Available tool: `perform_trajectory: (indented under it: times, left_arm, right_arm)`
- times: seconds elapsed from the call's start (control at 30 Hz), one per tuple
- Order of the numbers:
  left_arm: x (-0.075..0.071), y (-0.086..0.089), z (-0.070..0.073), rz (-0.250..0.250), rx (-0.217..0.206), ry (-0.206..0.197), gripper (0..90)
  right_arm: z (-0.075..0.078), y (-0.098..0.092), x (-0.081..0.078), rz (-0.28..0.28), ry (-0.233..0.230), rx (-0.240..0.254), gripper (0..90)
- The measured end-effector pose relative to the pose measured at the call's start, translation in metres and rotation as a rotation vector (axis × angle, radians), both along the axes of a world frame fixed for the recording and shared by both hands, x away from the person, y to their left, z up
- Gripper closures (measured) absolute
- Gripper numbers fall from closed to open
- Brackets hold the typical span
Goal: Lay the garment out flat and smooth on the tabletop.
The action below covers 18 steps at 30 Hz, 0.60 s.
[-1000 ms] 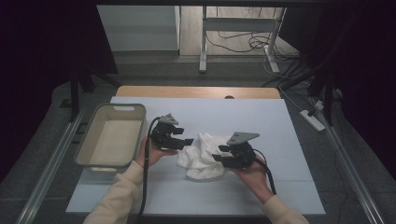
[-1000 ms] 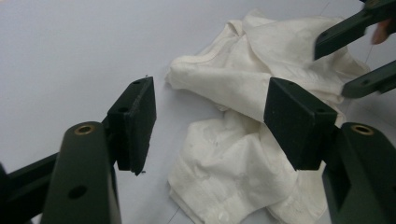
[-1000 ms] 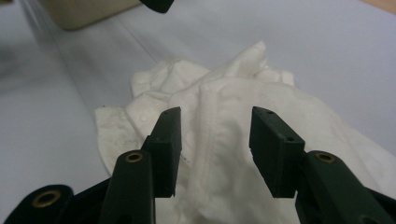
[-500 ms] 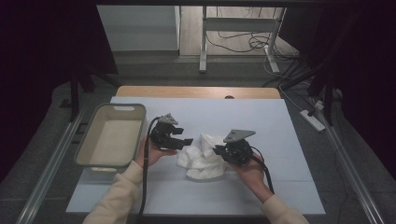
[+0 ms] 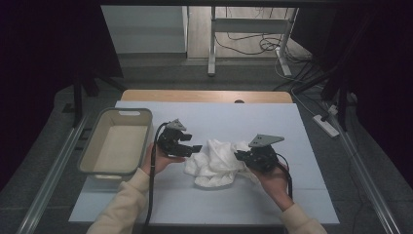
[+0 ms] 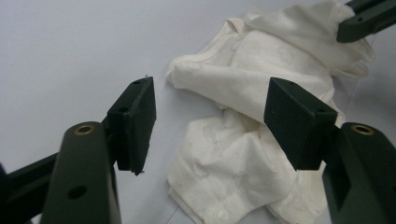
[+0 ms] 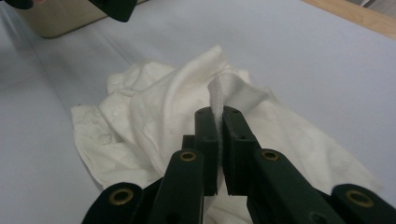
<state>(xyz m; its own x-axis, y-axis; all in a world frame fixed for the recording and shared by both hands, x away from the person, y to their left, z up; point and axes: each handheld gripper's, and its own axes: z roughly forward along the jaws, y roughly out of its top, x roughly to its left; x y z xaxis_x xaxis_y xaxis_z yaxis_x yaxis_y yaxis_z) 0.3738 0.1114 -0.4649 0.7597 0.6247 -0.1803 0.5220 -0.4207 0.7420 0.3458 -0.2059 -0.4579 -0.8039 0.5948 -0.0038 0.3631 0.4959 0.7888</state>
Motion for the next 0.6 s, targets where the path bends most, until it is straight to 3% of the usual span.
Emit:
perform_trajectory:
  times: [0.17,0.3,0.33,0.4,0.6]
  left_arm:
    - [0.0,0.0,-0.001,0.0,0.0,0.003,34.8]
    - [0.001,0.0,-0.001,-0.003,0.0,0.003,34.8]
    - [0.001,0.0,-0.001,-0.003,0.0,0.002,34.8]
    - [0.001,0.0,-0.001,-0.004,0.0,0.002,34.7]
    - [0.0,0.0,0.0,-0.009,0.002,0.001,34.7]
  right_arm:
    - [0.003,-0.022,-0.001,-0.053,-0.006,0.015,85.3]
    - [0.006,-0.047,-0.005,-0.121,-0.011,0.03,85.3]
    - [0.006,-0.061,-0.007,-0.159,-0.009,0.038,85.3]
    - [0.005,-0.068,-0.008,-0.175,-0.008,0.042,85.3]
    - [-0.001,-0.108,-0.015,-0.28,0.003,0.027,85.3]
